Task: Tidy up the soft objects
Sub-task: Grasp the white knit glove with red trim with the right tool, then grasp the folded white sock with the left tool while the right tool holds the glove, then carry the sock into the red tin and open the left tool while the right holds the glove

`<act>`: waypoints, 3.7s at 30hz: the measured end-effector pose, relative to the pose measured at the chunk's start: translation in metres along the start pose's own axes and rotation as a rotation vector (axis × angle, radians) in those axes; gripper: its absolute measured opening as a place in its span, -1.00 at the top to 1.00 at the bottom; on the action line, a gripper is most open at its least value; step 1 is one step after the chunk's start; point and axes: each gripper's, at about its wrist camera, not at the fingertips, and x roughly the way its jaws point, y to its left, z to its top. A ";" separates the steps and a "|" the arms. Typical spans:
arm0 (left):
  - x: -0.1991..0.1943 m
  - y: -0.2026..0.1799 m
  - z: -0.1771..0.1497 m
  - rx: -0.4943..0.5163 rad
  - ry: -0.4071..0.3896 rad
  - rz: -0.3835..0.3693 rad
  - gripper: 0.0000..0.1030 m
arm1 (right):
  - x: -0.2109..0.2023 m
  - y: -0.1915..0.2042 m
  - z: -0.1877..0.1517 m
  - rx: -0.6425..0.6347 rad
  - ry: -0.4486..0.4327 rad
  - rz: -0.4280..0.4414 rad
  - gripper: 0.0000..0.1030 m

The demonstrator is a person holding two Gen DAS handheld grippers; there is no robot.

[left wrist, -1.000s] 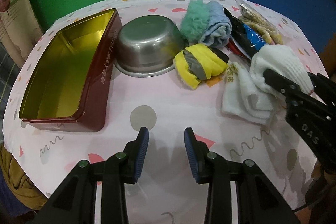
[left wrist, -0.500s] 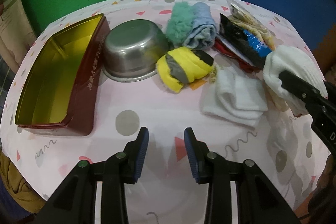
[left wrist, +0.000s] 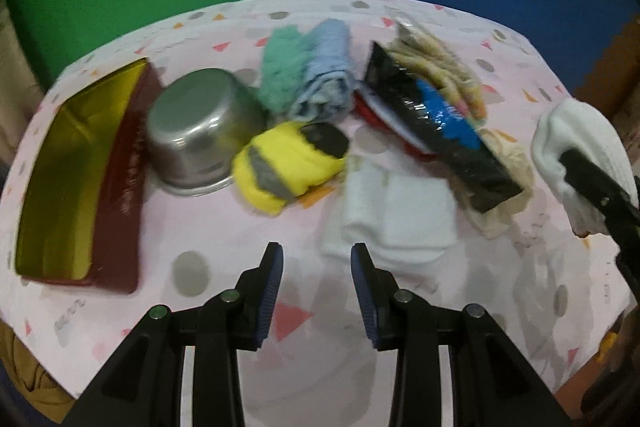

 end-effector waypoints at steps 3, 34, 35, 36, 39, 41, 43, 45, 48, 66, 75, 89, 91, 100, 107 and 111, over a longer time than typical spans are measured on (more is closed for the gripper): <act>0.006 -0.003 0.007 -0.012 0.010 -0.034 0.31 | -0.008 -0.007 0.001 0.027 -0.022 0.005 0.34; 0.033 -0.013 0.037 -0.036 0.039 -0.168 0.31 | 0.015 -0.011 -0.014 0.058 0.055 0.071 0.33; 0.033 -0.013 0.038 -0.035 0.033 -0.168 0.36 | 0.016 -0.011 -0.014 0.058 0.057 0.071 0.33; 0.033 -0.013 0.038 -0.031 0.030 -0.168 0.44 | 0.016 -0.011 -0.014 0.058 0.058 0.070 0.33; 0.031 -0.014 0.037 -0.020 0.027 -0.155 0.72 | 0.018 -0.011 -0.015 0.057 0.063 0.069 0.33; 0.028 -0.014 0.036 -0.023 0.016 -0.160 0.78 | 0.019 -0.011 -0.015 0.055 0.066 0.068 0.33; 0.024 -0.016 0.035 -0.012 0.006 -0.145 0.79 | 0.020 -0.011 -0.016 0.054 0.066 0.064 0.33; 0.018 -0.018 0.034 0.001 -0.003 -0.143 0.79 | 0.021 -0.011 -0.016 0.052 0.065 0.058 0.33; 0.006 -0.022 0.032 0.030 -0.034 -0.126 0.79 | 0.022 -0.011 -0.016 0.054 0.068 0.052 0.33; -0.059 0.012 0.029 0.069 -0.173 0.009 0.79 | 0.023 -0.008 -0.018 0.031 0.059 0.009 0.33; -0.081 0.093 0.039 -0.039 -0.215 0.131 0.79 | 0.022 -0.006 -0.019 0.021 0.052 -0.009 0.33; -0.054 0.237 0.028 -0.232 -0.141 0.328 0.79 | 0.016 0.002 -0.016 -0.015 0.027 -0.056 0.33; -0.047 0.245 0.024 -0.242 -0.127 0.330 0.79 | 0.015 0.004 -0.015 -0.022 0.023 -0.059 0.33; -0.016 0.264 0.010 -0.283 -0.056 0.334 0.77 | 0.015 0.011 -0.016 -0.032 0.037 -0.061 0.33; -0.020 0.257 0.009 -0.257 -0.066 0.325 0.71 | 0.006 0.018 -0.017 -0.028 0.037 -0.046 0.33; -0.024 0.256 0.006 -0.274 -0.061 0.294 0.63 | -0.002 0.022 -0.014 0.001 0.037 0.021 0.33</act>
